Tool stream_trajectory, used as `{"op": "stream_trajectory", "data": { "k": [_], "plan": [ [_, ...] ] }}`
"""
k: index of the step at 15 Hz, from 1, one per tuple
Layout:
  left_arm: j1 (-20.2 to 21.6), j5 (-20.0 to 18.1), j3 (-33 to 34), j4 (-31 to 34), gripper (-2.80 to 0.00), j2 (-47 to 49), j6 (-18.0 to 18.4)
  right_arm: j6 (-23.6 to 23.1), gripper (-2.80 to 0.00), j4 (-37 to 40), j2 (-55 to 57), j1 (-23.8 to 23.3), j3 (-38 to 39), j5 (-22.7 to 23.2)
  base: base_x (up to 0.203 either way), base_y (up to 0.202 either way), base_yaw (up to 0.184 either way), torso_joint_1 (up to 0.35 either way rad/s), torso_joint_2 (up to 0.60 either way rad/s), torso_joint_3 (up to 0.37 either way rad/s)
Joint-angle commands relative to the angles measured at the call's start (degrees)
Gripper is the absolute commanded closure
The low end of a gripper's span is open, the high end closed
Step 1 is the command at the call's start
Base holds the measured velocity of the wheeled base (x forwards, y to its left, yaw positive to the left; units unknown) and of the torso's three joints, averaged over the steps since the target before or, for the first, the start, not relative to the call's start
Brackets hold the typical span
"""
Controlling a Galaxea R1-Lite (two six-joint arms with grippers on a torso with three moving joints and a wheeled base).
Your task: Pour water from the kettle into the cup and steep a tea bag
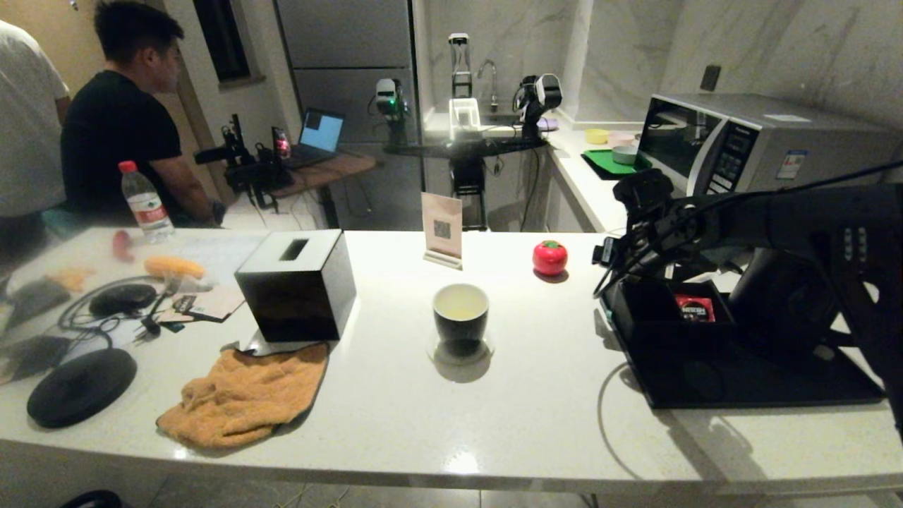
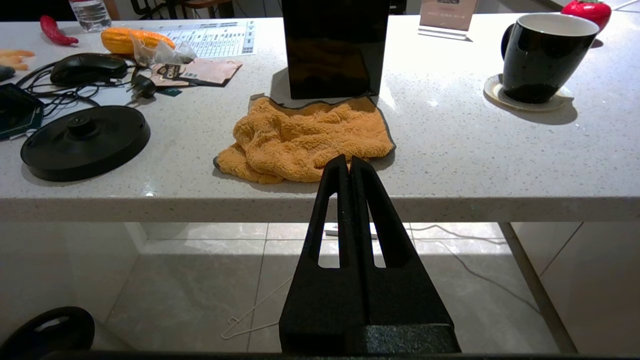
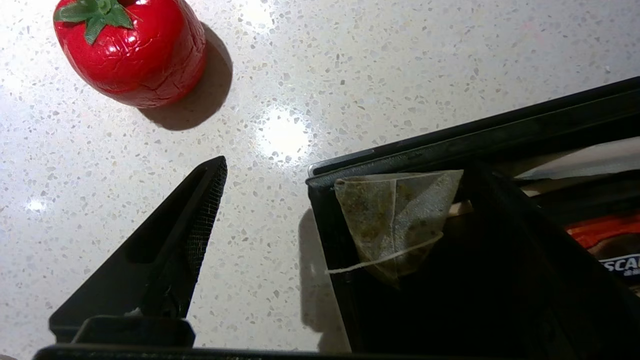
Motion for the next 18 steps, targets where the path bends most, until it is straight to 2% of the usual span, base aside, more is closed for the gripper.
{"op": "stream_trajectory", "data": {
  "k": [1, 15, 18],
  "plan": [
    [0.0, 0.0, 0.0, 0.0, 0.00, 0.0, 0.0, 0.2, -2.80, 0.1, 0.6, -0.1, -0.6, -0.1, 0.000, 0.000, 0.000, 0.000, 0.00, 0.000],
    [0.0, 0.0, 0.0, 0.0, 0.00, 0.0, 0.0, 0.2, -2.80, 0.1, 1.4, 0.0, -1.2, -0.1, 0.000, 0.000, 0.000, 0.000, 0.00, 0.000],
    [0.0, 0.0, 0.0, 0.0, 0.00, 0.0, 0.0, 2.9, -2.80, 0.1, 1.4, 0.0, -1.9, 0.0, 0.000, 0.000, 0.000, 0.000, 0.00, 0.000]
  ]
}}
